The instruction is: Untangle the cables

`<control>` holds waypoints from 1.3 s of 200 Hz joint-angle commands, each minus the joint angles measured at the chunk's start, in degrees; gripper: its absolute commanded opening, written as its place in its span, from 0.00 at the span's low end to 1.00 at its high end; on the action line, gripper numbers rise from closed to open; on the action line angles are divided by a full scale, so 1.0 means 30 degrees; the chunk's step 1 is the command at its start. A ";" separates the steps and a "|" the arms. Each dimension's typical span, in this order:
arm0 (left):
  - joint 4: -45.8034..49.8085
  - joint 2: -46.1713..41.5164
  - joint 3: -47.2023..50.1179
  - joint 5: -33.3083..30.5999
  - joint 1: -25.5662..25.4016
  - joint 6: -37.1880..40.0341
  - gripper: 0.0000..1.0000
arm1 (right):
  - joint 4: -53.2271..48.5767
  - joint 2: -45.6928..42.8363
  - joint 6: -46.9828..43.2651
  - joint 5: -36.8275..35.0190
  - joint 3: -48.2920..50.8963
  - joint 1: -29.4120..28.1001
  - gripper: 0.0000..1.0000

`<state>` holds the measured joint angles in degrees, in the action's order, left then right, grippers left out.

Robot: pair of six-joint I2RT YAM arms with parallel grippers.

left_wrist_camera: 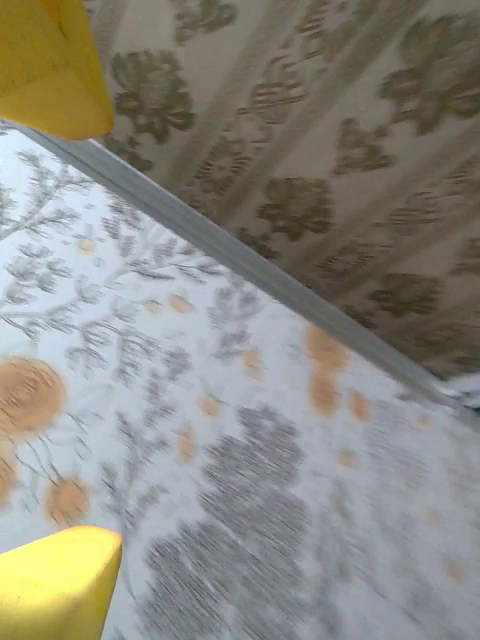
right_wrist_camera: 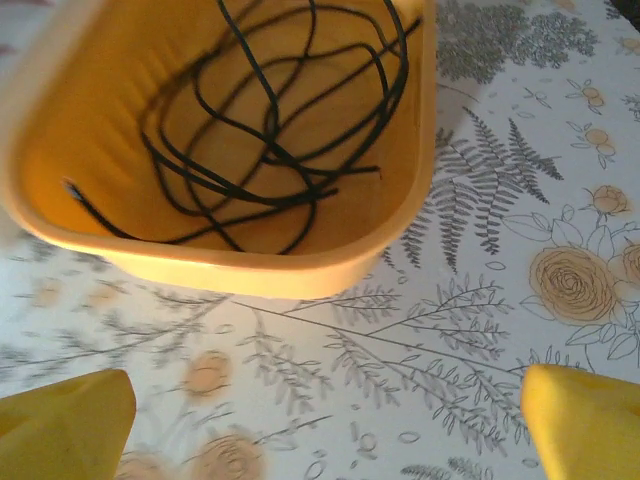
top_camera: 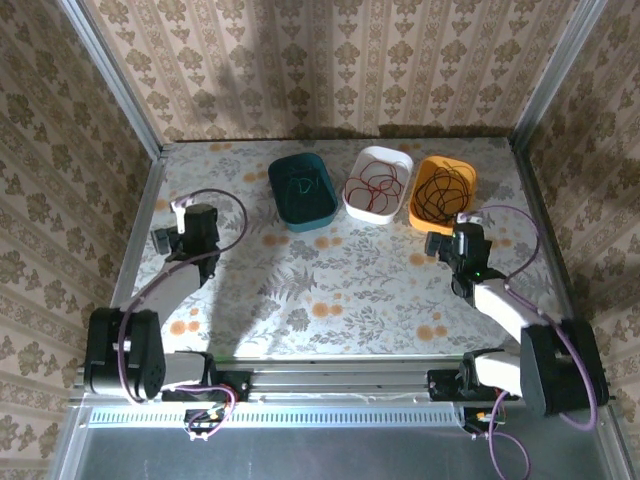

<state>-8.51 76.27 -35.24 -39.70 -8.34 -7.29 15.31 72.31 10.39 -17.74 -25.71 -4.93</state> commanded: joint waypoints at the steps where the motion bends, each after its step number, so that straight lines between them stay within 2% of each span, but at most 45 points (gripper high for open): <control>1: -0.1985 0.1692 0.0499 0.0590 0.0222 0.0309 1.00 | 0.4026 0.1297 -0.2131 -0.1659 -0.0482 -0.0071 1.00; 16: -0.4004 0.2638 0.0265 0.1234 -0.0015 0.1532 1.00 | 0.6686 0.2251 -0.2927 -0.0863 -0.0254 -0.0003 1.00; 25: -0.6047 0.3136 0.0476 0.1763 -0.0028 0.2348 1.00 | 0.6780 0.3068 -0.2192 -0.0176 -0.0595 0.0283 1.00; 44: -0.9395 0.4498 0.0777 0.3781 0.0217 0.3436 1.00 | 1.2788 0.5444 -0.2771 0.3726 0.1246 0.1144 1.00; 47: -0.9711 0.4743 0.0786 0.3721 0.0181 0.3976 1.00 | 1.2613 0.5264 -0.2689 0.3724 0.1350 0.1233 1.00; 54: -0.8300 0.4583 0.0359 0.3517 -0.0084 0.3497 1.00 | 1.1652 0.4931 -0.2355 0.3767 0.1225 0.1408 1.00; 63: -0.9581 0.4685 0.0753 0.3589 -0.0073 0.4116 1.00 | 1.1817 0.5159 -0.2444 0.4325 0.1068 0.1522 1.00; 81: -1.0708 0.4073 0.1799 0.4597 0.0263 0.3690 1.00 | 1.1195 0.5186 -0.2797 0.5231 0.0716 0.1526 1.00; 107: -1.3789 0.3662 0.4082 0.9618 0.1741 0.3105 1.00 | 1.0969 0.5120 -0.2790 0.5268 0.0694 0.1555 1.00; 115: -1.6859 0.4829 0.4761 0.9863 0.1833 0.3656 1.00 | 1.1026 0.5134 -0.2790 0.5268 0.0703 0.1555 1.00; 125: -1.4040 0.3959 0.4346 1.0088 0.1984 0.2879 1.00 | 1.1008 0.5133 -0.2790 0.5268 0.0681 0.1548 1.00; 135: -1.6311 0.4624 0.4713 0.9932 0.2011 0.3412 1.00 | 1.1003 0.5112 -0.2814 0.5245 0.0687 0.1555 1.00; 145: -1.4636 0.4154 0.4436 0.9936 0.1959 0.3005 1.00 | 1.1039 0.5083 -0.2842 0.5127 0.0720 0.1497 1.00; 156: -1.5882 0.4528 0.4617 0.9838 0.1945 0.3365 1.00 | 1.1013 0.5105 -0.2906 0.4979 0.0705 0.1409 1.00; 165: -1.5183 0.4303 0.4514 0.9864 0.1930 0.3126 1.00 | 1.1010 0.5075 -0.2908 0.4979 0.0720 0.1394 1.00; 260: -1.5539 0.4430 0.4570 0.9866 0.1964 0.3309 1.00 | 1.0630 0.5277 -0.2853 0.5199 0.0413 0.1545 1.00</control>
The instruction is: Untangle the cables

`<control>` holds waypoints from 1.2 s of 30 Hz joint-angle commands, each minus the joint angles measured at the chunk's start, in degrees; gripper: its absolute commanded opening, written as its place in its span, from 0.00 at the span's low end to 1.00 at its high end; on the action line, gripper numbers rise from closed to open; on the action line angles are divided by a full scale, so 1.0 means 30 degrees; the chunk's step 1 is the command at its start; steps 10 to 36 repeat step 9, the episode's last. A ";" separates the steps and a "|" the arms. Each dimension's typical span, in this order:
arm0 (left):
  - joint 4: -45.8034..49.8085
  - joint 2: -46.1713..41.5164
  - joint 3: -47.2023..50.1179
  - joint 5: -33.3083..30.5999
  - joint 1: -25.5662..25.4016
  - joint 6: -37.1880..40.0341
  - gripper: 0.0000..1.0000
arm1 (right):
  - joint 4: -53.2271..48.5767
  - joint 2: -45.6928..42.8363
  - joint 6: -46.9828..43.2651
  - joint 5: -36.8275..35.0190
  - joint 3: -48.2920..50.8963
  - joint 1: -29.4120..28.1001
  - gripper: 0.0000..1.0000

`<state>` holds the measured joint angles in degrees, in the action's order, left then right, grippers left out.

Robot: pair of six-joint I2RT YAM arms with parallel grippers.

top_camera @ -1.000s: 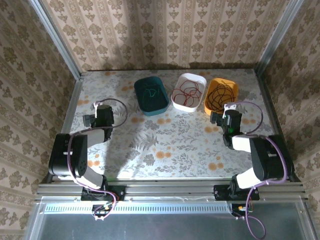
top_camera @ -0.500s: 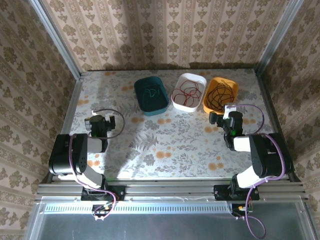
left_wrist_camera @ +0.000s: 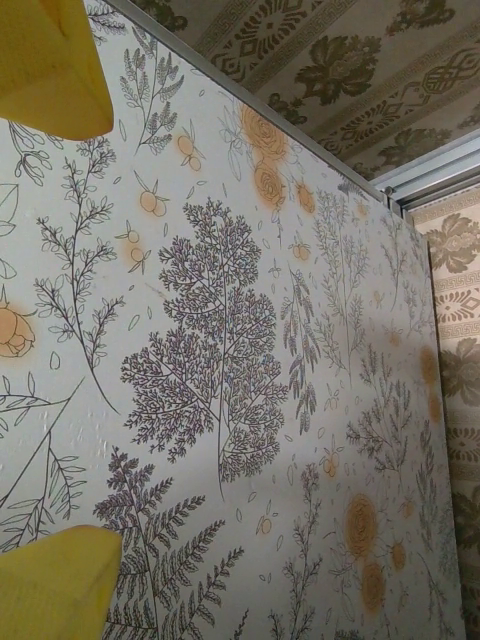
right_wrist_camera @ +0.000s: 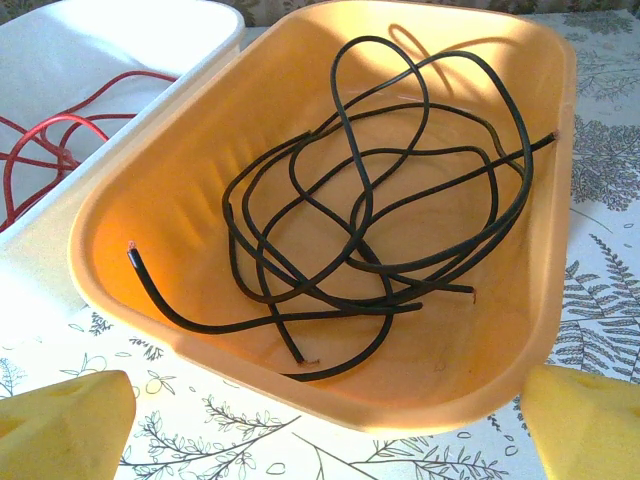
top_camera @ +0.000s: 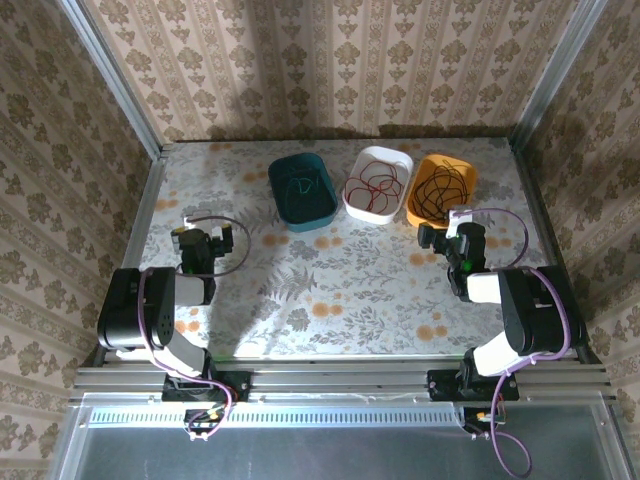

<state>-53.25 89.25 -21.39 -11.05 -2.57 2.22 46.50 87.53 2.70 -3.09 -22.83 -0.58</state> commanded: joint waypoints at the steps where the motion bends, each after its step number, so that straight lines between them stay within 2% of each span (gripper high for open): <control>1: -0.0621 0.0102 -0.0049 0.0314 0.0038 0.0139 1.00 | 0.0233 0.0208 -0.0272 0.0337 -0.0571 0.0100 1.00; 36: -0.0618 0.0089 -0.0049 0.0314 0.0043 0.0139 1.00 | 0.0554 0.0034 -0.0255 0.0635 -0.0289 0.0193 1.00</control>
